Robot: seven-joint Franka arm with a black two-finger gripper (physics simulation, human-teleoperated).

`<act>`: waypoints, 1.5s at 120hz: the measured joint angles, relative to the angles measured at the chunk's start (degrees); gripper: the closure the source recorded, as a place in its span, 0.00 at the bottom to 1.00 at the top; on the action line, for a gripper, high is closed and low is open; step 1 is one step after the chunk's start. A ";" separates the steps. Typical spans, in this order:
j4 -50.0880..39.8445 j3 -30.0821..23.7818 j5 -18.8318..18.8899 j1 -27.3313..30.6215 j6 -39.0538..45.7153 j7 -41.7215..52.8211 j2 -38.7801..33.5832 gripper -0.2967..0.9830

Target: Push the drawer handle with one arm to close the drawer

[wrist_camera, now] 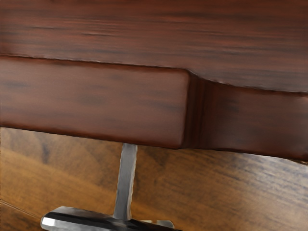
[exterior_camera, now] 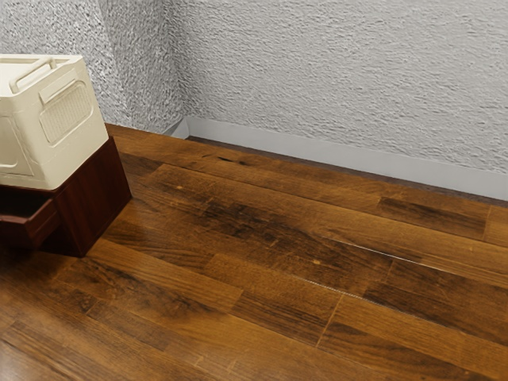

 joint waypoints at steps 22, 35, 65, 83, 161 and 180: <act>1.72 -0.05 -0.07 -1.40 0.10 0.12 0.13 0.84; 2.19 -0.08 -0.31 -2.09 0.15 -0.12 0.31 0.84; 2.37 -0.24 -2.57 -3.90 1.68 -1.25 0.30 0.85; 2.20 -0.29 -5.41 -5.22 4.15 -1.65 0.44 0.85; -1.57 0.86 -4.07 -7.26 -2.90 -3.73 -6.51 0.66; -1.58 -1.80 0.55 -6.27 -11.07 -5.97 -13.98 0.44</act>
